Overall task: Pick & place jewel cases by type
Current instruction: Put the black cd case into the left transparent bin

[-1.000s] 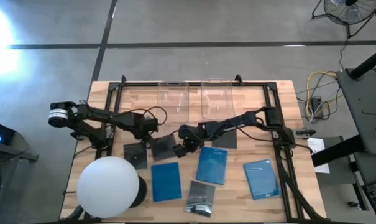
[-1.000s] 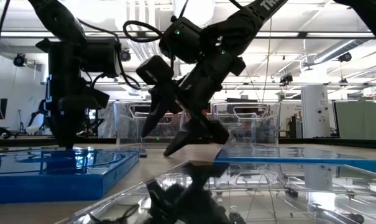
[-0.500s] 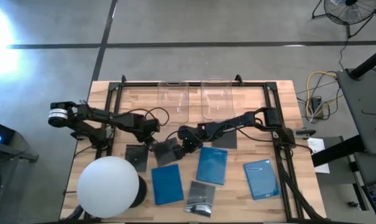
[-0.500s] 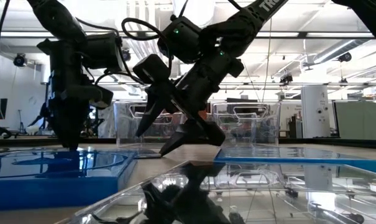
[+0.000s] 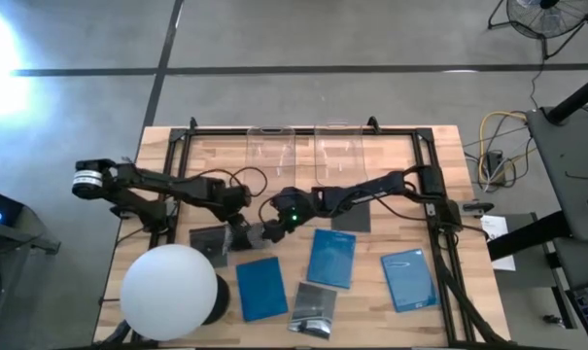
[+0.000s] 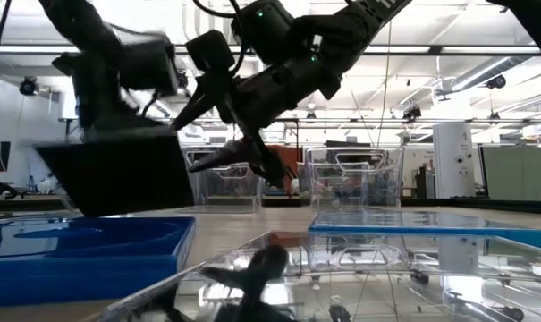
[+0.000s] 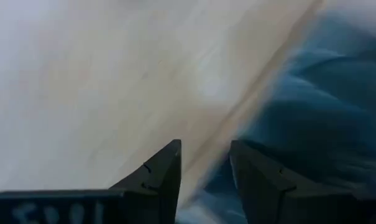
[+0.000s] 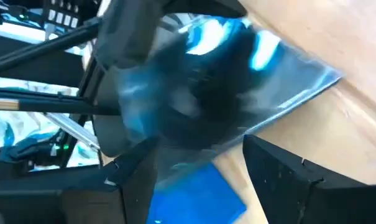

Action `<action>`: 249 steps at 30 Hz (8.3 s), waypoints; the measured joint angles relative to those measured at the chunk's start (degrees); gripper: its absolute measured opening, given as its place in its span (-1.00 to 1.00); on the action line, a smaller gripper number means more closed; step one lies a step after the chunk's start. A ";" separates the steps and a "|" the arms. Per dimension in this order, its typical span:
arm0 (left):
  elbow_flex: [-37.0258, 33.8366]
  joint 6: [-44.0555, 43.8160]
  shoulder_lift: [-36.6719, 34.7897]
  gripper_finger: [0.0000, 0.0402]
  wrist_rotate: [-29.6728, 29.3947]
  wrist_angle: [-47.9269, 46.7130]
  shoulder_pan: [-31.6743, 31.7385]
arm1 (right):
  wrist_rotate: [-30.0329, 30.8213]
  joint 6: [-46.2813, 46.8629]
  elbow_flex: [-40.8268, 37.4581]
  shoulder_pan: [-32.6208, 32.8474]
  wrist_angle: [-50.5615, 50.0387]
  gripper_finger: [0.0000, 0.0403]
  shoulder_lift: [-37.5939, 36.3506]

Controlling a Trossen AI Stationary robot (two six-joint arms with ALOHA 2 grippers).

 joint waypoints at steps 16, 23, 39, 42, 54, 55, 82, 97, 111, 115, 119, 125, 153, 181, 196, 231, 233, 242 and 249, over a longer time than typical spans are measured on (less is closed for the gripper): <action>0.74 0.67 -2.78 -0.40 -3.45 -8.61 0.05 | -2.40 3.50 0.00 -1.56 -10.21 0.12 -0.54; -2.12 0.31 -1.88 -0.40 -3.27 -4.79 0.09 | -6.55 3.64 0.00 0.04 -10.27 0.12 -0.54; -2.07 1.71 0.50 -0.40 -0.56 4.98 0.05 | -5.21 0.20 0.02 1.26 -7.65 0.12 -0.04; -0.94 1.58 -0.15 -0.40 -0.53 5.04 -0.06 | -4.48 -0.24 0.02 1.29 -8.29 0.12 -0.04; -0.88 4.68 -1.94 -0.40 7.07 10.06 -4.38 | -4.46 -2.80 -0.07 0.45 -8.41 0.12 -0.04; -1.05 5.23 -1.70 -0.40 6.76 10.39 -4.78 | -4.46 -2.80 -0.07 0.34 -8.45 0.12 -0.04; -9.27 14.40 -1.14 -0.40 -16.49 19.00 -3.54 | -4.39 -4.11 -0.28 -0.22 -10.78 0.12 -0.04; 2.92 5.09 -1.27 -0.40 -20.93 -6.03 -2.58 | -1.22 7.49 -0.28 -0.81 -10.82 0.12 0.03; -0.13 -22.57 -2.67 -0.40 -16.28 -13.37 0.15 | -0.16 6.76 -0.31 -0.97 -10.76 0.12 1.23; -1.89 -24.10 -2.67 -0.40 -11.42 -12.46 0.69 | -1.13 6.91 -0.31 -1.05 -10.81 0.12 1.23; -4.62 -26.37 -2.74 -0.40 -6.79 -8.31 0.79 | -1.29 6.45 -0.31 -0.97 -10.81 0.12 1.23; -6.51 -30.86 -3.95 -0.40 -5.49 -2.75 0.86 | -1.62 6.23 -0.31 -0.97 -10.93 0.12 1.23; -12.75 -35.40 -4.99 -0.40 -3.02 16.64 0.75 | 0.05 6.03 -0.37 -1.25 -13.20 0.12 1.29; -12.29 -25.31 -3.08 -0.40 -0.71 18.20 -0.08 | -4.92 1.02 1.40 -2.30 -6.54 0.12 2.00; -11.09 -21.77 -4.59 -0.40 2.20 15.39 -0.18 | -3.67 -4.74 2.03 -2.15 -4.62 0.12 -1.59; -11.15 -14.53 -4.34 -0.40 -7.16 14.05 3.26 | -7.62 3.20 1.97 1.26 -7.91 0.12 3.45; -11.15 -14.53 -3.14 -0.40 -7.07 14.47 3.26 | -7.62 4.31 1.97 1.40 -6.95 0.12 4.03; -11.15 -14.86 -2.91 -0.40 -3.17 16.88 3.33 | -5.10 4.84 1.97 1.42 -6.33 0.12 5.76; -11.22 -16.53 -3.06 -0.40 4.02 20.89 3.33 | -5.12 5.13 2.10 0.59 -5.55 0.12 7.92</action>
